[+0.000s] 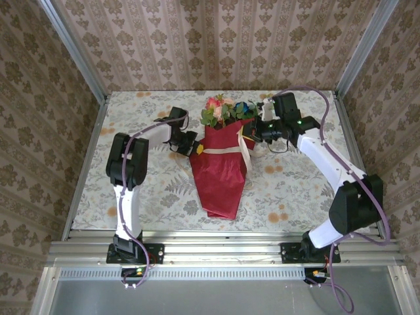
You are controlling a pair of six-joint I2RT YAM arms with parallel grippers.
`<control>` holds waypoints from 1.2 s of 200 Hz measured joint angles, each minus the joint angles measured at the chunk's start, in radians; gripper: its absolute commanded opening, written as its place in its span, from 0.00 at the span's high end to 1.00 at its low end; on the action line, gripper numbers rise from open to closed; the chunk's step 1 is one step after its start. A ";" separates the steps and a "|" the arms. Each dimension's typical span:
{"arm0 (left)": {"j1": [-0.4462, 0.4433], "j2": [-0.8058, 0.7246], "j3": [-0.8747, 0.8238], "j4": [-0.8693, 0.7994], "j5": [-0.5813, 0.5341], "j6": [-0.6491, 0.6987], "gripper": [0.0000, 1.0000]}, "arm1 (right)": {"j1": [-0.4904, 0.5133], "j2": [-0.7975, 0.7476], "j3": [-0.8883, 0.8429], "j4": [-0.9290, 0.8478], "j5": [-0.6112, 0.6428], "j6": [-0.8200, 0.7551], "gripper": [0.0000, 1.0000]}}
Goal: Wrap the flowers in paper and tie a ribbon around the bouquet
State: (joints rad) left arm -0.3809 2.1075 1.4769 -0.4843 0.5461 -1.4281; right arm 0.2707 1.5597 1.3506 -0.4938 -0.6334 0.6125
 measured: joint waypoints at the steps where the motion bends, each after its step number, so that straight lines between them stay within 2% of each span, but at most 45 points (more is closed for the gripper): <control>1: -0.001 -0.003 -0.002 0.002 0.000 0.000 1.00 | 0.000 0.002 0.002 0.000 -0.001 0.000 1.00; 74: -0.154 -0.233 -0.144 0.064 0.024 -0.004 1.00 | 0.053 0.258 0.217 0.029 0.001 0.018 1.00; 148: -0.161 -0.365 -0.228 0.043 0.026 0.015 1.00 | 0.163 0.536 0.378 -0.004 0.024 0.065 1.00; 180: -0.164 -0.402 -0.266 0.043 0.021 0.031 1.00 | 0.195 0.579 0.375 -0.084 -0.035 0.037 1.00; 234: -0.164 -0.439 -0.354 0.079 0.007 0.045 1.00 | 0.194 0.562 0.304 -0.224 -0.151 -0.074 1.00; 240: -0.164 -0.439 -0.360 0.082 0.008 0.045 1.00 | 0.194 0.560 0.296 -0.239 -0.163 -0.085 0.96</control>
State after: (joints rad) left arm -0.5449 1.6684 1.1168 -0.4026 0.5537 -1.3834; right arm 0.4648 2.1201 1.6463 -0.7330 -0.7959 0.5274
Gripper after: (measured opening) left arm 0.049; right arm 0.061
